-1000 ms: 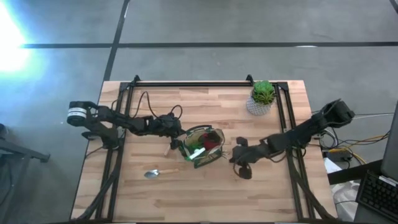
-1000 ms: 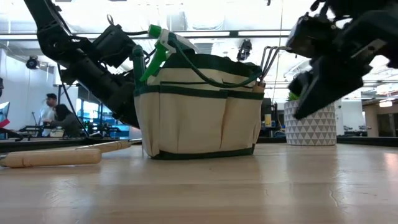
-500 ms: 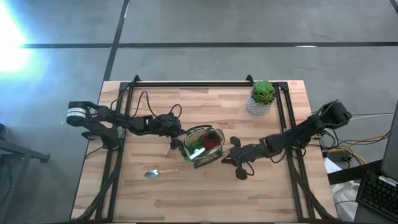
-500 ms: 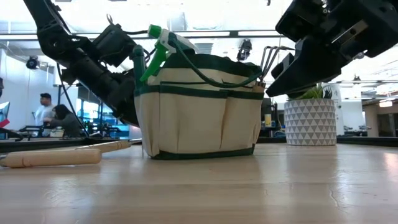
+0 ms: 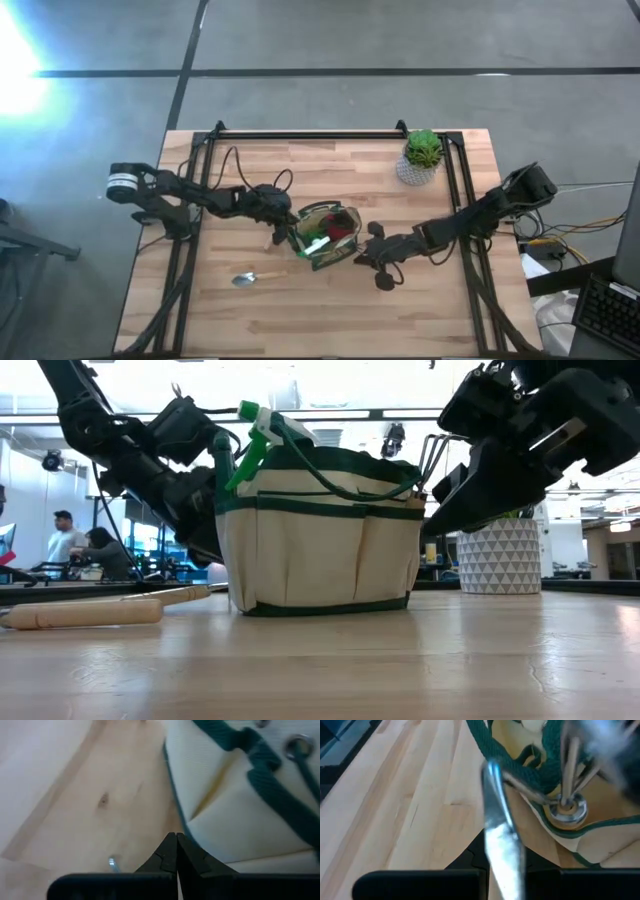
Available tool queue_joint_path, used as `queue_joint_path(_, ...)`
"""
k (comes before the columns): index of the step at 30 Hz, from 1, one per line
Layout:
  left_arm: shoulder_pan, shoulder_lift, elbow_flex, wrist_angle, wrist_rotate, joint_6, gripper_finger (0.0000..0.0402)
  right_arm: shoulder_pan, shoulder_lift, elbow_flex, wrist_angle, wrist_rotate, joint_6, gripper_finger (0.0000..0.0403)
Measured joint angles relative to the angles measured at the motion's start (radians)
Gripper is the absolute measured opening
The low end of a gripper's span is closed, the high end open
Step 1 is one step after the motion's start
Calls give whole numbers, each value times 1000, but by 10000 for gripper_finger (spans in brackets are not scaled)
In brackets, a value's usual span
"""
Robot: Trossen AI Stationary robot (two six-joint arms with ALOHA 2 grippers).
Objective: Pick & Place Garden tools in Gardening bag
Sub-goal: Adjust the green gardening bag
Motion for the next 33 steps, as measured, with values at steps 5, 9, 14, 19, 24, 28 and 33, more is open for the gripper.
queue_joint_path(5, -39, 0, 0, 2, 19, -34, 0, -3, 22, 0, 11, -4, 7, 18)
queue_joint_path(9, -81, 0, 0, 7, 17, -55, 0, -3, 19, 0, 14, -7, 10, 18)
queue_joint_path(14, -126, 0, 0, 35, 17, -81, 0, -4, 9, 0, 14, -15, 9, 18)
queue_joint_path(19, -165, 1, 26, 37, 16, -89, 0, -12, 9, 0, 14, -23, 13, 18)
queue_joint_path(24, -208, 35, 85, 41, 19, -89, 0, -13, 9, 0, 14, -26, 12, 18)
queue_joint_path(28, -235, 101, 145, 38, 57, -74, 0, -13, 8, 0, 13, -28, 12, 18)
queue_joint_path(33, -241, 195, 225, 40, 161, -66, 0, -13, 8, 0, 8, -31, 12, 18)
